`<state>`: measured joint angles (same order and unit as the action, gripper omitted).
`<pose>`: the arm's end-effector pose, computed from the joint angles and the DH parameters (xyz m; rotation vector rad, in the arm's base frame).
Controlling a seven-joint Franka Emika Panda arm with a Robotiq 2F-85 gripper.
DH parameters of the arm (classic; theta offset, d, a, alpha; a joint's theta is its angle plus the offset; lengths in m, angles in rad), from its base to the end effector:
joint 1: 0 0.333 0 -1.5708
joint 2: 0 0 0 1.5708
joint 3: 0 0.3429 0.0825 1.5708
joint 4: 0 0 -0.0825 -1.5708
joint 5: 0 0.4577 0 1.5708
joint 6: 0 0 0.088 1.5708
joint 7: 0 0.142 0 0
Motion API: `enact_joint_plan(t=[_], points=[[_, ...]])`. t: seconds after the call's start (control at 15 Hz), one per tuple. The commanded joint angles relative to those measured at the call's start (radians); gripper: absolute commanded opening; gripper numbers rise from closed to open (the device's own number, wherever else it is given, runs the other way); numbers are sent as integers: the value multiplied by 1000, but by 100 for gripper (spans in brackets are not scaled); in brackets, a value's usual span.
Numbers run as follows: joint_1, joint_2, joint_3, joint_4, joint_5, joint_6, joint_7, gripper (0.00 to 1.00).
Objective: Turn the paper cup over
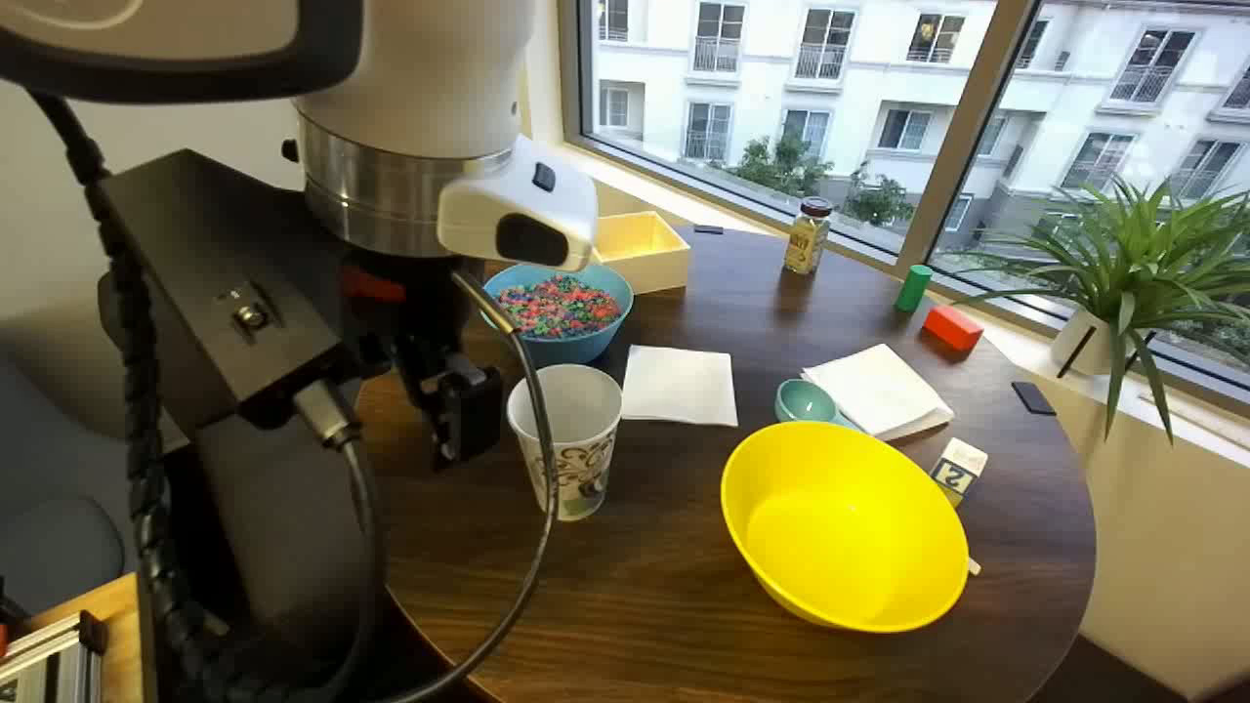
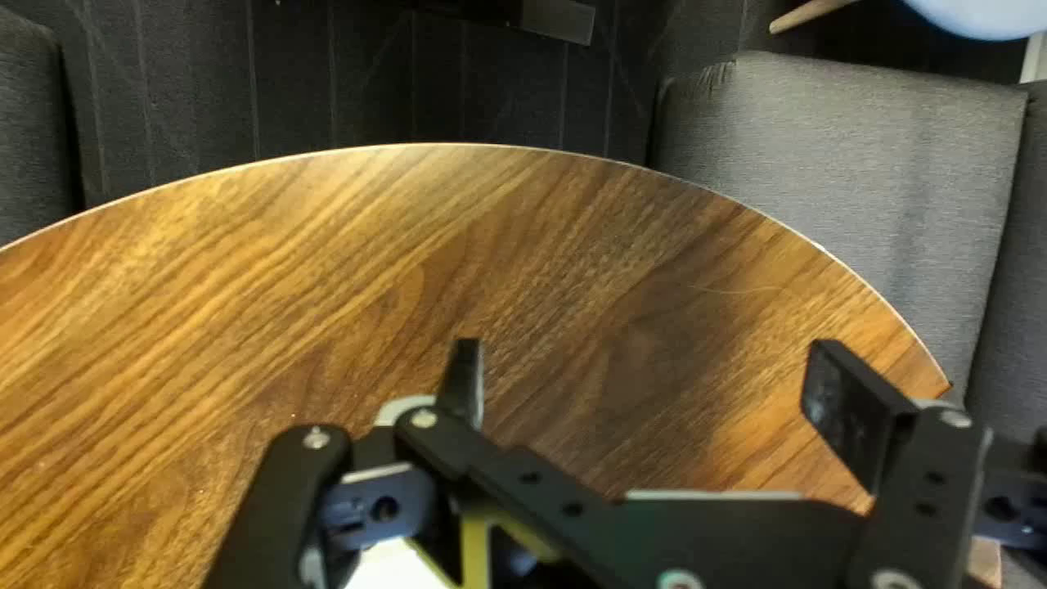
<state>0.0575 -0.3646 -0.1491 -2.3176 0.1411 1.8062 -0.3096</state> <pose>0.4767 -0.0280 0.4353 -2.9109 -0.2748 0.1647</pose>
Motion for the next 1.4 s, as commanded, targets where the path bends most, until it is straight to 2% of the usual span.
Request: enact_joint_plan(t=[0.0, 0.4, 1.0, 1.33], points=[[-21, 2, 19, 2, 6, -3, -6, 100], [-21, 2, 19, 2, 6, -3, -6, 100], [-98, -73, 102, -34, -160, 297, 230, 100], [-118, -55, 118, -55, -235, 363, 315, 100]])
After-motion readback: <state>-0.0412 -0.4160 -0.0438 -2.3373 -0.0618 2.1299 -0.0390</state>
